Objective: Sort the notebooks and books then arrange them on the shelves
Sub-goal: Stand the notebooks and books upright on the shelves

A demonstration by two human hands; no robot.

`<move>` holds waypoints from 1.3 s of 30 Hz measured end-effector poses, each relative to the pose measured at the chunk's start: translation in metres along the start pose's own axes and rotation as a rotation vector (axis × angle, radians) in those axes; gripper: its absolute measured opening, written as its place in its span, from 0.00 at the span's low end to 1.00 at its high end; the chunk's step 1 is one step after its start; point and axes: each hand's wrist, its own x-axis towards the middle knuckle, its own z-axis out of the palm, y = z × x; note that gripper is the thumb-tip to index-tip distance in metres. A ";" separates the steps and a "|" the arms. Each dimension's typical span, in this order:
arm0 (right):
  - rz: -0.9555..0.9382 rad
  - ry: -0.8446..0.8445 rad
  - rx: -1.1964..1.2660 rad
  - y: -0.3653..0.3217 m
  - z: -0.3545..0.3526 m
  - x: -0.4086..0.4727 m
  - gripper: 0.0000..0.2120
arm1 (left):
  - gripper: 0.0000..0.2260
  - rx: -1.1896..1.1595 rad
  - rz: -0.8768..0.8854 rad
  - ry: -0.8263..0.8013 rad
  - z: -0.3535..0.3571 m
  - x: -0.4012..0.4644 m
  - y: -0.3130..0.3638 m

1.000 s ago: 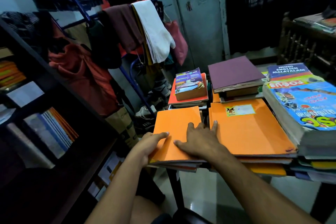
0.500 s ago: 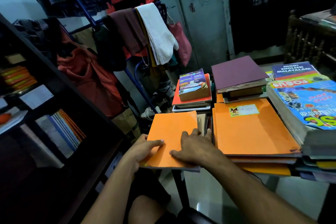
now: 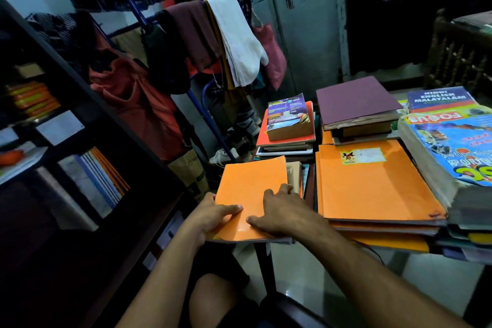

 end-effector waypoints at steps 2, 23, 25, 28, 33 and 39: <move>-0.002 -0.007 0.008 0.003 -0.001 0.001 0.45 | 0.32 -0.029 0.006 -0.016 0.003 -0.003 -0.002; -0.133 0.000 0.092 -0.010 0.008 -0.004 0.40 | 0.26 -0.504 -0.086 -0.199 -0.017 -0.036 -0.039; -0.132 0.010 0.128 -0.010 0.012 -0.004 0.40 | 0.32 -0.546 -0.065 -0.166 -0.013 -0.040 -0.043; -0.145 0.045 0.171 -0.015 0.022 -0.009 0.38 | 0.28 -0.589 -0.014 -0.089 -0.013 -0.050 -0.051; -0.290 0.079 0.252 -0.050 0.048 -0.021 0.35 | 0.31 -0.712 0.068 0.040 -0.043 -0.076 -0.091; -0.635 0.079 0.265 -0.159 0.081 -0.021 0.34 | 0.32 -0.862 0.193 0.356 -0.131 -0.133 -0.162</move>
